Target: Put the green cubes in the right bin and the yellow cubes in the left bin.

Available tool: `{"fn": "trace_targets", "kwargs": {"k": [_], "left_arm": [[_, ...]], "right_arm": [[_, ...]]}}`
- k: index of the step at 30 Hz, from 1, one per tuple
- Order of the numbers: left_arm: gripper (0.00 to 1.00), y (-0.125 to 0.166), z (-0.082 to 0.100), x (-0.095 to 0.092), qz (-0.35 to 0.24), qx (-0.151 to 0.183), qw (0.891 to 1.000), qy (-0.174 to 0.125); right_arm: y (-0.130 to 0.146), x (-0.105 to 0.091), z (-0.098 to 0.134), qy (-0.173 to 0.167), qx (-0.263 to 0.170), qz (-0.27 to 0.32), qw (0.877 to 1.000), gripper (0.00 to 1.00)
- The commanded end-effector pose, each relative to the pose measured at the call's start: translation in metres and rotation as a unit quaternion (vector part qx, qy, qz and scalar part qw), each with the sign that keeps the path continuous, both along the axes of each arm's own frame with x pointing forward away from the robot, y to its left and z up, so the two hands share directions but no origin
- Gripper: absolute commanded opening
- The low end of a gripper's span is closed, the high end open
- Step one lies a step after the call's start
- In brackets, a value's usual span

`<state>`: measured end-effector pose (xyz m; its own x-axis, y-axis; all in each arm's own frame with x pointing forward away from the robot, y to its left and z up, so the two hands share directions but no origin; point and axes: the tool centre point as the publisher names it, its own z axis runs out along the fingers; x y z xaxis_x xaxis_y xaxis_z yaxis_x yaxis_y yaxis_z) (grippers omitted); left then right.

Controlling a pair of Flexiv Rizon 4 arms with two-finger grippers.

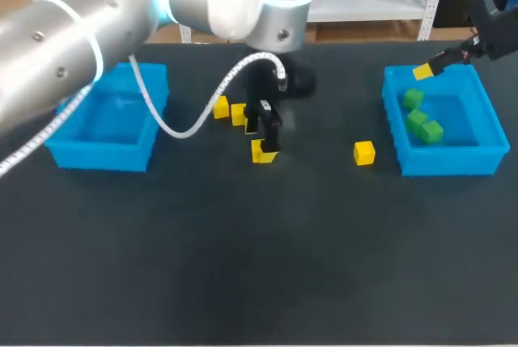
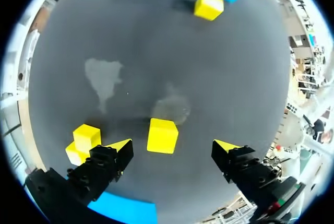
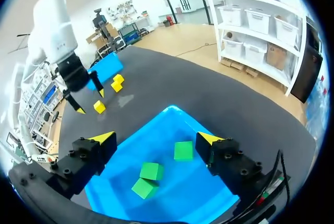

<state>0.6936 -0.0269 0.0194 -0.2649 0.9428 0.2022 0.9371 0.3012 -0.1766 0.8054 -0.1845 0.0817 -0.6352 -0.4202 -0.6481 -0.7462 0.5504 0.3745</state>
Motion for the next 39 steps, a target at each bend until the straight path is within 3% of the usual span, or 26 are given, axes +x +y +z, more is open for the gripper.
{"fn": "trace_targets", "kwargs": {"k": [1,11,12,13,14,15,29,35,39], "left_arm": [[1.00,-0.001,-0.015,0.008,0.001,0.058,0.998,0.008],[1.00,0.004,-0.021,0.025,0.049,0.049,0.997,-0.033],[0.77,0.005,-0.021,0.026,0.058,0.044,0.997,-0.037],[0.35,0.005,-0.020,0.027,0.061,0.043,0.996,-0.041],[0.03,0.005,-0.020,0.028,0.064,0.040,0.996,-0.048],[0.00,0.005,-0.020,0.029,0.072,0.037,0.996,-0.048],[0.00,0.011,-0.015,0.024,0.075,0.028,0.996,-0.027],[0.00,0.030,0.010,0.034,0.135,-0.005,0.989,-0.053],[0.00,0.052,0.035,0.045,0.218,-0.057,0.971,-0.077]], "right_arm": [[0.000,-0.001,0.000,-0.001,0.001,0.000,1.000,1.00],[0.000,-0.001,0.000,-0.001,0.001,0.000,1.000,1.00],[0.000,-0.001,0.000,-0.001,0.001,0.000,1.000,1.00],[0.000,-0.001,0.000,-0.001,0.001,0.000,1.000,1.00],[0.000,-0.001,0.000,-0.001,0.001,0.000,1.000,1.00],[0.000,-0.001,0.000,-0.001,0.001,0.000,1.000,1.00],[0.000,-0.001,0.000,-0.001,0.001,0.000,1.000,1.00],[0.000,-0.001,0.000,-0.001,0.001,0.000,1.000,1.00],[0.000,-0.001,0.000,-0.001,0.001,0.000,1.000,1.00]]}}
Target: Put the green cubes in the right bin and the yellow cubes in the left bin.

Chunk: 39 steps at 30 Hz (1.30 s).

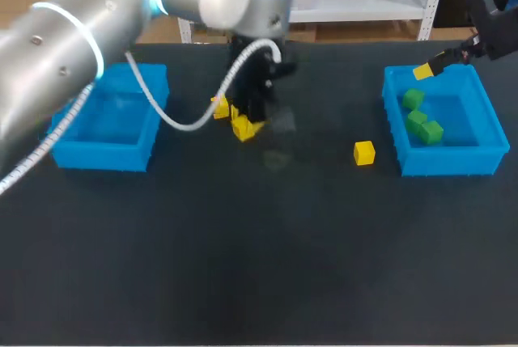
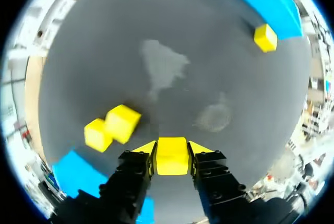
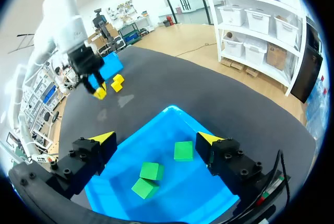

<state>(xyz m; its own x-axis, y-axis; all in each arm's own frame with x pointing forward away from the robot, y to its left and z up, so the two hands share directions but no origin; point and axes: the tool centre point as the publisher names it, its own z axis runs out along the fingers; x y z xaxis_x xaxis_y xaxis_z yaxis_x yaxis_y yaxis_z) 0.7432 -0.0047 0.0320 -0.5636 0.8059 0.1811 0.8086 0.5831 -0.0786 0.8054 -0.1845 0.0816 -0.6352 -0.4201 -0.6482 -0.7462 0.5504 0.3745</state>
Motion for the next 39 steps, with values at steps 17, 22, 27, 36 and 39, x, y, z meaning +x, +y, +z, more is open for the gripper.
{"fn": "trace_targets", "kwargs": {"k": [17,22,27,36,39], "left_arm": [[0.00,0.185,0.077,-0.003,0.310,-0.065,0.936,-0.153],[0.00,0.225,0.073,-0.015,0.365,-0.053,0.915,-0.161],[0.49,0.241,0.063,-0.022,0.378,-0.035,0.912,-0.157],[1.00,0.210,0.074,0.000,0.321,-0.054,0.931,-0.164],[1.00,0.184,0.087,0.014,0.285,-0.060,0.941,-0.171]], "right_arm": [[0.000,-0.001,0.000,-0.001,0.000,0.000,1.000,1.00],[0.000,-0.001,0.000,-0.001,0.000,0.000,1.000,1.00],[0.000,-0.001,0.000,-0.001,0.000,0.000,1.000,1.00],[0.000,-0.001,0.000,-0.001,0.000,0.000,1.000,1.00],[0.000,-0.001,0.000,-0.001,0.000,0.000,1.000,1.00]]}}
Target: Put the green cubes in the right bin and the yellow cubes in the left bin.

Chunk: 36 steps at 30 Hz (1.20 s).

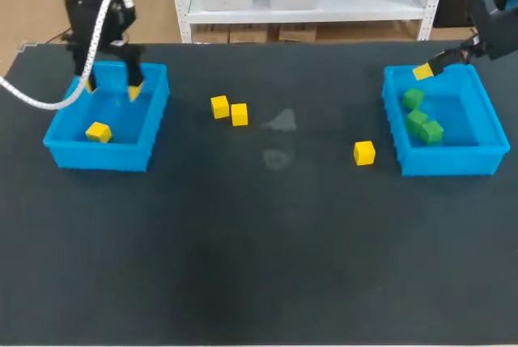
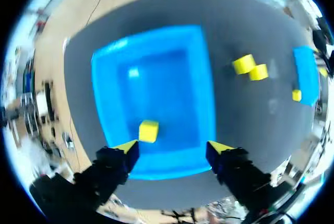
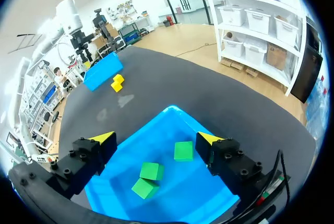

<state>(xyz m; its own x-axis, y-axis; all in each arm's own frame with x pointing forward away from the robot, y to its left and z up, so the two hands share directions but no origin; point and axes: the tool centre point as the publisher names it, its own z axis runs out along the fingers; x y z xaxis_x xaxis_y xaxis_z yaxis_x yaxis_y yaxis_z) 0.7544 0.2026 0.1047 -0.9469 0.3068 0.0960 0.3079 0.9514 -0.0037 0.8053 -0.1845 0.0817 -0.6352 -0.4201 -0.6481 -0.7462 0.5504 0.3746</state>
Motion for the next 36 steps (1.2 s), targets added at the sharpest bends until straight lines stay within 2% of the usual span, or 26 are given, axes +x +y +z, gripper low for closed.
{"fn": "trace_targets", "kwargs": {"k": [1,4,7,11,12,17,25,36], "left_arm": [[1.00,-0.034,0.018,0.007,-0.046,-0.029,0.990,-0.130],[1.00,-0.064,0.027,0.018,-0.080,-0.035,0.988,-0.125],[1.00,-0.096,0.026,0.026,-0.099,-0.044,0.989,-0.105],[1.00,-0.129,0.013,0.035,-0.089,-0.060,0.992,-0.068],[1.00,-0.136,0.010,0.037,-0.081,-0.070,0.992,-0.062],[1.00,-0.167,-0.007,0.040,-0.077,-0.080,0.993,-0.035],[1.00,-0.201,-0.032,0.040,-0.082,-0.076,0.994,-0.005],[1.00,-0.217,-0.055,0.038,-0.093,-0.054,0.994,0.029]], "right_arm": [[0.000,-0.001,0.000,-0.001,0.000,0.000,1.000,1.00],[0.000,-0.001,0.000,-0.001,0.000,0.000,1.000,1.00],[0.000,-0.001,0.000,-0.001,0.000,0.000,1.000,1.00],[0.000,-0.001,0.000,-0.001,0.000,0.000,1.000,1.00],[0.000,-0.001,0.000,-0.001,0.000,0.000,1.000,1.00],[0.000,-0.001,0.000,-0.001,0.000,0.000,1.000,1.00],[0.000,-0.001,0.000,-0.001,0.000,0.000,1.000,1.00],[0.000,-0.001,0.000,-0.001,0.000,0.000,1.000,1.00]]}}
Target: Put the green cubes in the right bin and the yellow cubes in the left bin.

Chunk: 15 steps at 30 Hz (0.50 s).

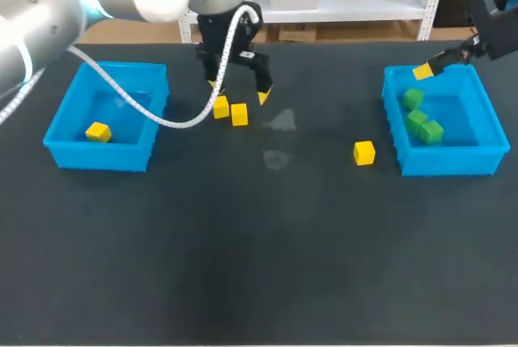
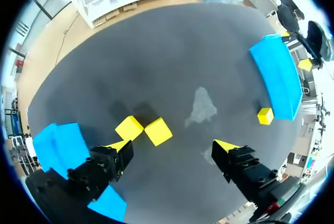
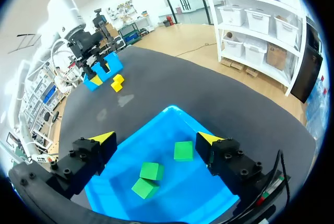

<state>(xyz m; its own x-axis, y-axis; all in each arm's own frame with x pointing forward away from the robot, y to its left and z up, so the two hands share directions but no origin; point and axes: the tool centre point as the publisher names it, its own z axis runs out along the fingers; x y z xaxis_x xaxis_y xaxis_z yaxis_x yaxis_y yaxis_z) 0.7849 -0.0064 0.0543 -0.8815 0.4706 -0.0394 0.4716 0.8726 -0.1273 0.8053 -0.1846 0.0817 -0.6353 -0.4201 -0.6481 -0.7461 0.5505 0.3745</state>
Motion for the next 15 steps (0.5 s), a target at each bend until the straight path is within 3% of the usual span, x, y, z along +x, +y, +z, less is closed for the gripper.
{"fn": "trace_targets", "kwargs": {"k": [1,6,9,15], "left_arm": [[1.00,-0.008,-0.007,0.007,-0.011,0.039,0.997,0.065],[1.00,-0.010,-0.014,0.005,-0.039,0.051,0.996,0.062],[1.00,-0.011,-0.016,0.003,-0.084,0.064,0.993,0.053],[1.00,0.010,-0.008,0.003,-0.198,0.122,0.972,0.041]], "right_arm": [[0.000,-0.001,0.000,-0.001,0.001,0.000,1.000,1.00],[0.000,-0.001,0.000,-0.001,0.001,0.000,1.000,1.00],[0.000,-0.001,0.000,-0.001,0.001,0.000,1.000,1.00],[0.000,-0.001,0.000,-0.001,0.001,0.000,1.000,1.00]]}}
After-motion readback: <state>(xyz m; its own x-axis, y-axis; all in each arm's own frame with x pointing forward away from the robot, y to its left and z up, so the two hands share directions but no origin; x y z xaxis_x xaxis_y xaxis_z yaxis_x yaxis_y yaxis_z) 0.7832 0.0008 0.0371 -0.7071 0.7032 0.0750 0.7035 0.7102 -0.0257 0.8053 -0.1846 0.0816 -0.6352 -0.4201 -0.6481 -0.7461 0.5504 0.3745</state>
